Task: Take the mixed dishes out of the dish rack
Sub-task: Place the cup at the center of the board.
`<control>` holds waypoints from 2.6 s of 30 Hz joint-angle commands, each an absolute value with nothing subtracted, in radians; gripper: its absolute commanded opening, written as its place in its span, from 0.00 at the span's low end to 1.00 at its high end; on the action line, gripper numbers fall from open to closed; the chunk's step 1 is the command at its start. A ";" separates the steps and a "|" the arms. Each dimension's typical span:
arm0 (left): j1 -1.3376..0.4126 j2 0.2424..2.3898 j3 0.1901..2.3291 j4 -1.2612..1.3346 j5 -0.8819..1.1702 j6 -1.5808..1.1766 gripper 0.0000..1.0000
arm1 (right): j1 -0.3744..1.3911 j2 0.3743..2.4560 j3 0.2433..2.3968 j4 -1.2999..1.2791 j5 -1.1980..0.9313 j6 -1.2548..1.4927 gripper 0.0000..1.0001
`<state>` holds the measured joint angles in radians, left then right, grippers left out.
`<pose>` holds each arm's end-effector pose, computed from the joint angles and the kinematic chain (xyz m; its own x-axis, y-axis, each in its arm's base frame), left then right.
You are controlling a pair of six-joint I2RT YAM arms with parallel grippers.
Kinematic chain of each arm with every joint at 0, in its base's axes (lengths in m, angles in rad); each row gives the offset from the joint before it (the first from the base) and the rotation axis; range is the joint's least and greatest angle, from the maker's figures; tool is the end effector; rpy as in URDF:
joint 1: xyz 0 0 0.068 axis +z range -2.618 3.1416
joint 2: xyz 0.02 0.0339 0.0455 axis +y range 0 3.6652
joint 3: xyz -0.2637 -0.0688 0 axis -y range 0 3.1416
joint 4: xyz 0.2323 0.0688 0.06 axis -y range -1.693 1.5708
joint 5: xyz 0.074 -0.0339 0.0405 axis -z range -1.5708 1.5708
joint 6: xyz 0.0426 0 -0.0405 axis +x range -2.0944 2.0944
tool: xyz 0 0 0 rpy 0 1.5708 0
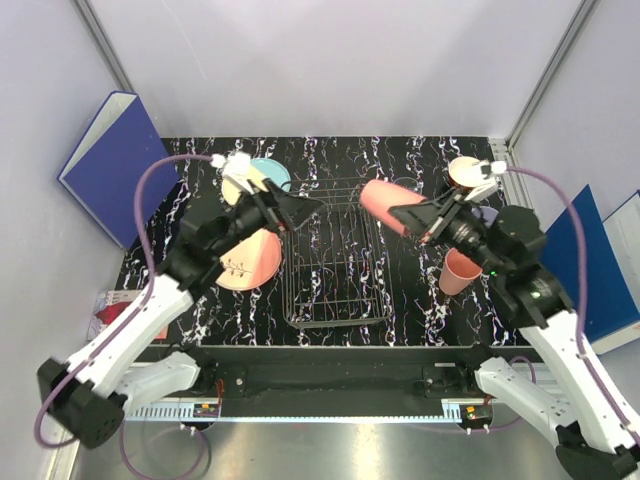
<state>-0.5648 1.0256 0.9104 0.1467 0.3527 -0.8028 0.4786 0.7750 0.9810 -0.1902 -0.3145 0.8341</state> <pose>0.1905 -0.1381 0.3755 -0.5526 -0.4490 -0.7022 0.5707 0.4102 -0.7114 0.1370 0.0859 0.4061 -0.5183 0.5246 -0.6754 -0.4891 0.4660 0.7373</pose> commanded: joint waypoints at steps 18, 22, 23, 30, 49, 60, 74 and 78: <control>-0.557 0.781 0.815 -0.117 0.069 -0.710 0.99 | 0.476 1.241 1.747 -1.558 0.552 0.946 0.00; -0.558 0.756 0.778 -0.123 0.075 -0.718 0.99 | 0.476 1.214 1.755 -1.632 0.569 0.928 0.00; -0.557 0.752 0.772 -0.118 0.083 -0.719 0.99 | 0.474 1.198 1.726 -1.634 0.562 0.928 0.00; -0.558 0.768 0.729 -0.081 0.121 -0.756 0.99 | 0.476 1.152 1.556 -1.632 0.471 0.980 0.00; -0.560 0.808 0.652 -0.021 0.201 -0.790 0.99 | 0.430 1.120 1.378 -1.634 0.491 1.157 0.00; -0.560 0.830 0.644 -0.003 0.206 -0.801 0.99 | 0.281 1.108 1.307 -1.550 0.466 1.037 0.00; -0.558 0.844 0.641 -0.011 0.195 -0.792 0.99 | 0.247 1.151 1.284 -1.426 0.440 0.979 0.00; -0.558 0.861 0.649 -0.005 0.195 -0.792 0.99 | 0.247 1.132 1.324 -1.460 0.460 0.973 0.00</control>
